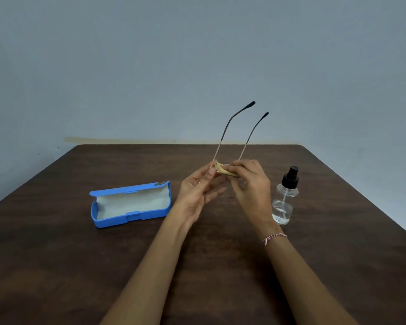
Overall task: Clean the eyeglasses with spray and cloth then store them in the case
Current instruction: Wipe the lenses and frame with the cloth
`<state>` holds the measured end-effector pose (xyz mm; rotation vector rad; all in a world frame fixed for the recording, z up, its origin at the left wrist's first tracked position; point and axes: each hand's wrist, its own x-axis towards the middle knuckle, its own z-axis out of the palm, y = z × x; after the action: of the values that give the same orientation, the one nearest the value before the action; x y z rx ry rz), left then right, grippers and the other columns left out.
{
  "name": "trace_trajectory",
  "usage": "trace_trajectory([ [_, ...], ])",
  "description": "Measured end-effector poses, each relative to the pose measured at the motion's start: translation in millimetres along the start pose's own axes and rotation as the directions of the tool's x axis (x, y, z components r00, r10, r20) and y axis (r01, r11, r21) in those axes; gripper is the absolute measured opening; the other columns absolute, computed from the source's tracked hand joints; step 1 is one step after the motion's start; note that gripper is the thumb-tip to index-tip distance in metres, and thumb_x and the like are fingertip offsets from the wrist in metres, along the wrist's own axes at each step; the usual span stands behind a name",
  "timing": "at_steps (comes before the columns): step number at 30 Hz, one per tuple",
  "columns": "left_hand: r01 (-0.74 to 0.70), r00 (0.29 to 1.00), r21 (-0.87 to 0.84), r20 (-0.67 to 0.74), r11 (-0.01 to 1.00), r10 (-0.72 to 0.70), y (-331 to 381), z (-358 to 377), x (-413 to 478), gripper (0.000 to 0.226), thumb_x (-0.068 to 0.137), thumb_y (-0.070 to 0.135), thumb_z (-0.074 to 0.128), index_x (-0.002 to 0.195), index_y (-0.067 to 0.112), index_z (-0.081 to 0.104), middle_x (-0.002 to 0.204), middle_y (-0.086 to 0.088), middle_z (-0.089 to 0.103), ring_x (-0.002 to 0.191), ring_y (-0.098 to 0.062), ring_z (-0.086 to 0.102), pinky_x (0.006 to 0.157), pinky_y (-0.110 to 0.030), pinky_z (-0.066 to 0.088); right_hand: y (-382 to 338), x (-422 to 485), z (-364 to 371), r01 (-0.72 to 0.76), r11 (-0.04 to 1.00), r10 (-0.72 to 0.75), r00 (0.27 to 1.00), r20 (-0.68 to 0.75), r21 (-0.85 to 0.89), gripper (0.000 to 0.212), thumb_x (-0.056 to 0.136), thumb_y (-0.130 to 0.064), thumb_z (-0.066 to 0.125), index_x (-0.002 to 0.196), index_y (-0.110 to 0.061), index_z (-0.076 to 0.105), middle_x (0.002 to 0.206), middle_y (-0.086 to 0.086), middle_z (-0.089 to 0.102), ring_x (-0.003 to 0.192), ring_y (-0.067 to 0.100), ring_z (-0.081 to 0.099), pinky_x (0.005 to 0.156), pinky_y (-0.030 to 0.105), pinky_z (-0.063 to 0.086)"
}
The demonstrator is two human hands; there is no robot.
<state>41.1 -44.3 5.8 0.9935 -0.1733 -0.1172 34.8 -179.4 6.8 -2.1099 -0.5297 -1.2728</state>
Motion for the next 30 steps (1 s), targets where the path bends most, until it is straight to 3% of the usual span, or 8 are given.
trace_trajectory([
  [3, 0.005, 0.999, -0.12, 0.051, 0.993, 0.002, 1, -1, 1, 0.038, 0.076, 0.013, 0.062, 0.114, 0.012, 0.062, 0.093, -0.005, 0.073, 0.085, -0.016, 0.07, 0.071, -0.029, 0.058, -4, -1, 1, -0.018, 0.999, 0.018, 1.0, 0.008, 0.044, 0.022, 0.066, 0.006, 0.077, 0.085, -0.004, 0.071, 0.089, 0.003, 0.065, 0.088, 0.008, 0.052, 0.081, 0.005, 0.04],
  [6, -0.008, 0.999, -0.132, 0.048, 0.991, 0.014, 0, -3, 0, 0.035, 0.08, 0.01, 0.061, 0.115, 0.012, 0.062, 0.091, -0.004, 0.073, 0.083, -0.014, 0.07, 0.071, -0.026, 0.058, -6, 0, 0, -0.063, 0.992, 0.06, 0.998, 0.037, 0.107, 0.018, 0.068, 0.001, 0.078, 0.083, -0.006, 0.07, 0.09, 0.0, 0.063, 0.087, 0.009, 0.056, 0.078, 0.014, 0.046],
  [8, -0.029, 0.999, -0.127, 0.037, 0.991, 0.034, 0, -5, 1, 0.046, 0.069, 0.016, 0.069, 0.114, 0.013, 0.062, 0.09, -0.003, 0.073, 0.08, -0.012, 0.07, 0.069, -0.024, 0.057, -6, 2, 0, -0.07, 0.986, 0.058, 0.995, 0.086, 0.153, 0.018, 0.072, -0.001, 0.076, 0.087, -0.007, 0.071, 0.092, 0.0, 0.061, 0.089, 0.01, 0.056, 0.078, 0.019, 0.049],
  [12, -0.08, 0.996, -0.173, 0.023, 0.982, 0.086, 3, -9, 2, 0.059, 0.055, 0.022, 0.074, 0.112, 0.01, 0.061, 0.087, -0.004, 0.073, 0.078, -0.012, 0.07, 0.066, -0.021, 0.056, -10, 3, 1, -0.005, 0.977, -0.038, 0.979, 0.2, 0.211, 0.028, 0.081, -0.001, 0.068, 0.107, -0.012, 0.07, 0.102, -0.007, 0.054, 0.098, 0.009, 0.052, 0.086, 0.014, 0.044],
  [15, -0.102, 0.992, -0.195, 0.048, 0.975, 0.114, 4, -13, 4, 0.059, 0.053, 0.021, 0.08, 0.108, 0.012, 0.065, 0.092, -0.007, 0.074, 0.083, -0.015, 0.071, 0.068, -0.023, 0.057, -9, 5, 0, 0.013, 0.976, -0.058, 0.978, 0.199, 0.219, 0.026, 0.083, -0.001, 0.066, 0.107, -0.011, 0.069, 0.1, -0.01, 0.051, 0.096, 0.011, 0.053, 0.083, 0.011, 0.042],
  [18, -0.091, 0.99, -0.182, 0.092, 0.979, 0.109, 3, -17, 7, 0.063, 0.045, 0.025, 0.092, 0.103, 0.014, 0.072, 0.104, -0.011, 0.071, 0.092, -0.019, 0.07, 0.072, -0.026, 0.057, -8, 5, 0, 0.035, 0.989, -0.059, 0.984, 0.169, 0.141, 0.026, 0.082, 0.0, 0.066, 0.107, -0.008, 0.069, 0.096, -0.002, 0.054, 0.092, 0.014, 0.053, 0.079, 0.012, 0.044],
  [24, -0.102, 0.986, -0.161, 0.116, 0.982, 0.122, 3, -17, 7, 0.055, 0.047, 0.025, 0.088, 0.099, 0.018, 0.074, 0.094, -0.006, 0.074, 0.086, -0.016, 0.07, 0.07, -0.026, 0.057, -16, 3, 0, 0.069, 0.976, -0.104, 0.981, 0.166, 0.205, 0.028, 0.082, -0.001, 0.066, 0.109, -0.01, 0.068, 0.099, -0.005, 0.053, 0.095, 0.013, 0.052, 0.082, 0.016, 0.045],
  [30, -0.113, 0.983, -0.183, 0.12, 0.977, 0.136, 6, -21, 9, 0.067, 0.04, 0.027, 0.094, 0.102, 0.016, 0.072, 0.098, -0.011, 0.073, 0.087, -0.02, 0.071, 0.068, -0.027, 0.058, -15, 4, -2, 0.061, 0.98, -0.094, 0.981, 0.17, 0.192, 0.028, 0.081, 0.001, 0.066, 0.107, -0.008, 0.068, 0.097, -0.003, 0.053, 0.091, 0.013, 0.053, 0.076, 0.021, 0.05],
])
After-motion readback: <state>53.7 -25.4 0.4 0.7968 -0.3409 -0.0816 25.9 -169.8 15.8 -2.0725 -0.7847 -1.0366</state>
